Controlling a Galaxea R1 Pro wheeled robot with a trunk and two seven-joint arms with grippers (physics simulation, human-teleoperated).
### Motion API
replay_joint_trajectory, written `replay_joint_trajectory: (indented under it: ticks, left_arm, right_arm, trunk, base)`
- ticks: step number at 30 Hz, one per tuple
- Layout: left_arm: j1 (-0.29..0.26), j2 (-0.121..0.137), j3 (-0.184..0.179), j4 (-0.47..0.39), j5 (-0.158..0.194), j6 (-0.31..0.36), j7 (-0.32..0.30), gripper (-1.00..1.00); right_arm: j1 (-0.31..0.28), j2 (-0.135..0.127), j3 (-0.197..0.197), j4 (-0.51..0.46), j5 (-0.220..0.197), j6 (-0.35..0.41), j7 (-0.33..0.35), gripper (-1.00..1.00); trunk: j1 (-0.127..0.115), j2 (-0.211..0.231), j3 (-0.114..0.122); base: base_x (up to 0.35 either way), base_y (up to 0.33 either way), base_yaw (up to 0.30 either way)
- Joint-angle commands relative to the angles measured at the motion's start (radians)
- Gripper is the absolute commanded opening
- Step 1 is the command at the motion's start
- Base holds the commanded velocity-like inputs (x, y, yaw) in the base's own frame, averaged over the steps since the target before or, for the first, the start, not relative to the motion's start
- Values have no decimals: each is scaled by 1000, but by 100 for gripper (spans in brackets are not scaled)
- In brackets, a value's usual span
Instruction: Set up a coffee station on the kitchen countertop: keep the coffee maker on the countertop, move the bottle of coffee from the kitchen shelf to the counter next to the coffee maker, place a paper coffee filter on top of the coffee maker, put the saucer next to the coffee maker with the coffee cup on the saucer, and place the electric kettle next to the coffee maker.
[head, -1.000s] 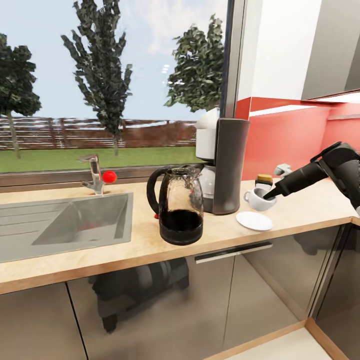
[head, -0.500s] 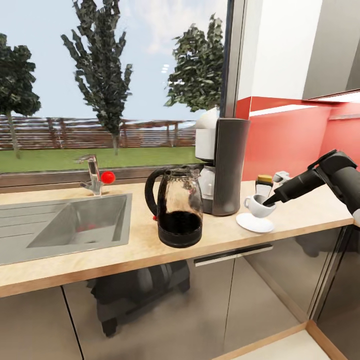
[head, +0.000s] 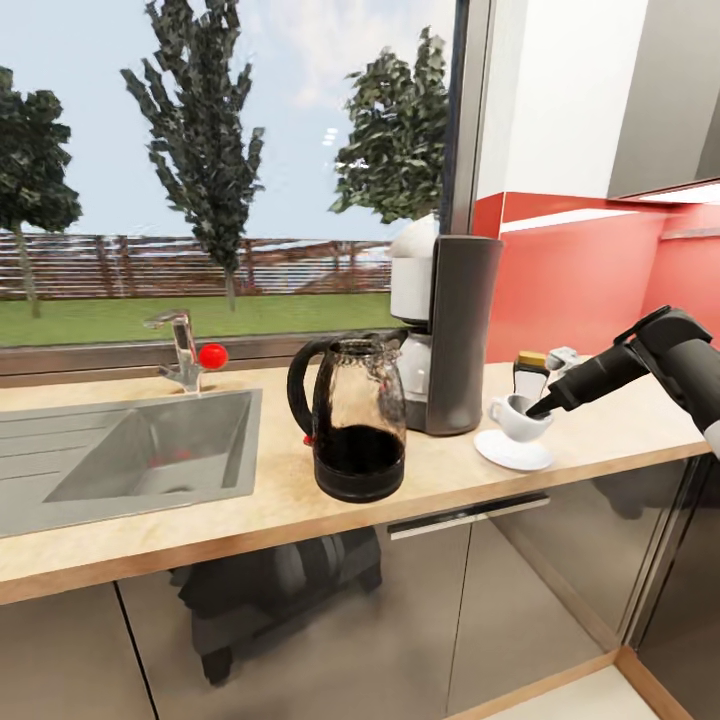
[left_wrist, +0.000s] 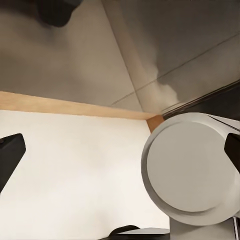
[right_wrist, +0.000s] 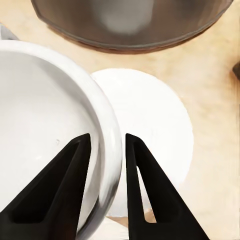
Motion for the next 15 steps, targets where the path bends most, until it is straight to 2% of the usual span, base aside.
replay_joint_trajectory:
  ticks: [1,6,15]
  left_arm:
    - [0,0,8,-2,-7,-6,-1,100]
    - [0,0,8,-2,-7,-6,-1,100]
    - [0,0,8,-2,-7,-7,-3,100]
  right_arm:
    - [-1,0,1,11,9,2,9,-100]
    - [-1,0,1,46,9,-9,9,-100]
    - [-1,0,1,56,9,-12,9,-100]
  trunk:
    - [0,0,-1]
    - [0,0,-1]
    - [0,0,-1]
  base:
    - [151,-97,0]
    - [105,-69,0]
    - [14,-9,0]
